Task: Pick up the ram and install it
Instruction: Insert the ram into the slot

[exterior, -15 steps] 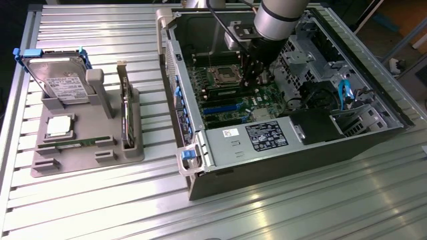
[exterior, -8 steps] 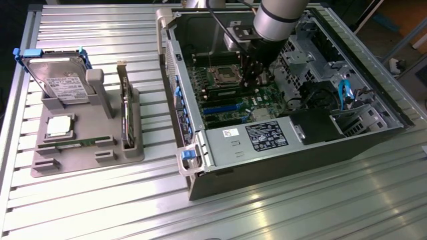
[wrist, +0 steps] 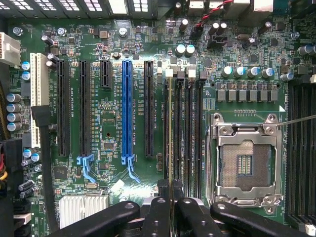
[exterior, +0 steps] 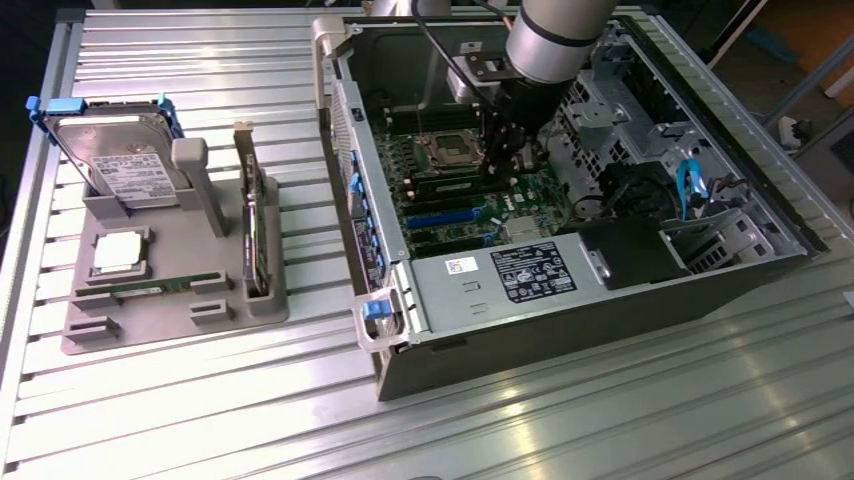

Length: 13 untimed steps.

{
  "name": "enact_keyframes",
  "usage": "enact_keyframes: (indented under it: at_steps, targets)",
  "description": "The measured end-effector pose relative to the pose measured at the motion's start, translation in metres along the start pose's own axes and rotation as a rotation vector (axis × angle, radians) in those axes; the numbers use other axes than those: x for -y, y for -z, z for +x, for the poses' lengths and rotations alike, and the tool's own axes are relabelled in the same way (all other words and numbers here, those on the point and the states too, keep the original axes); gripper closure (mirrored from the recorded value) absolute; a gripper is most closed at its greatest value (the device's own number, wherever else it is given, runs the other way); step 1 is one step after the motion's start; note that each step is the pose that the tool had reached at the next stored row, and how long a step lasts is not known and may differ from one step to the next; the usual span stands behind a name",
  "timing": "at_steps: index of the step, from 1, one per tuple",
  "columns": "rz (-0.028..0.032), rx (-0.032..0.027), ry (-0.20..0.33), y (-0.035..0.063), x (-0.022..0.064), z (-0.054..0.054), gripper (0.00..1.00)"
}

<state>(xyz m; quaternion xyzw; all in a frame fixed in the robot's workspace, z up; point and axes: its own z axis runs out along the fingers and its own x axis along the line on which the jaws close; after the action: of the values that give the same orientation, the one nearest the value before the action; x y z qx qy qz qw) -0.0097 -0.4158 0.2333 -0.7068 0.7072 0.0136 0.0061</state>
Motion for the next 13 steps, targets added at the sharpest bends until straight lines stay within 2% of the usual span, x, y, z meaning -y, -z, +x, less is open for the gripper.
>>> enact_keyframes:
  at_steps: [8, 9, 10, 11, 12, 13]
  targets:
    - [0.0001, 0.0004, 0.000, -0.0001, -0.0001, 0.0005, 0.88]
    - [0.0000, 0.0002, 0.000, 0.0000, 0.0000, 0.0007, 0.87]
    - [0.0000, 0.0000, 0.000, 0.0000, 0.0000, 0.0007, 0.81]
    - [0.0000, 0.0000, 0.000, 0.0000, 0.0000, 0.0007, 0.81]
    - [0.0000, 0.0000, 0.000, 0.0000, 0.0000, 0.0008, 0.75]
    - [0.0000, 0.0000, 0.000, 0.0000, 0.0000, 0.0007, 0.75]
